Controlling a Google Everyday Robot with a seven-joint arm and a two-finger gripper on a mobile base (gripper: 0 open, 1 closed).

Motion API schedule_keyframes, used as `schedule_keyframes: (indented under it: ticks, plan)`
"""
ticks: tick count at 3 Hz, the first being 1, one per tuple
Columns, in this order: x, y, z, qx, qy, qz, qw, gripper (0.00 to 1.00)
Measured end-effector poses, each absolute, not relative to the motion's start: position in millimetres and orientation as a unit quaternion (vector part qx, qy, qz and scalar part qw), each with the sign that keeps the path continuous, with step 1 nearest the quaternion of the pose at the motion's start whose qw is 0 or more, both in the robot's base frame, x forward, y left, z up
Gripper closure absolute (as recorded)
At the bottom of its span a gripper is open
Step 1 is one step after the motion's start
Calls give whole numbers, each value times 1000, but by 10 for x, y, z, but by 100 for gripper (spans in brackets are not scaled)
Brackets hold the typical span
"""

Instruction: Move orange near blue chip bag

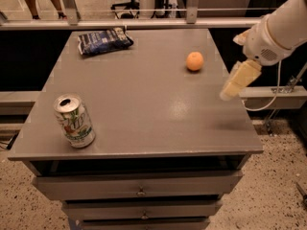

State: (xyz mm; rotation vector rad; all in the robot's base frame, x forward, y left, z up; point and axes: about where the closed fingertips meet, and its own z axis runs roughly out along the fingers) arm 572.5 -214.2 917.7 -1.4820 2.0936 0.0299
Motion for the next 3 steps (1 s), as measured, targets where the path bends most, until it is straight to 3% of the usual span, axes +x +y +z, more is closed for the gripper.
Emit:
schedule_keyframes:
  ticks: [3]
  plan:
    - [6733,-1708,8673,-477,787,113,374,0]
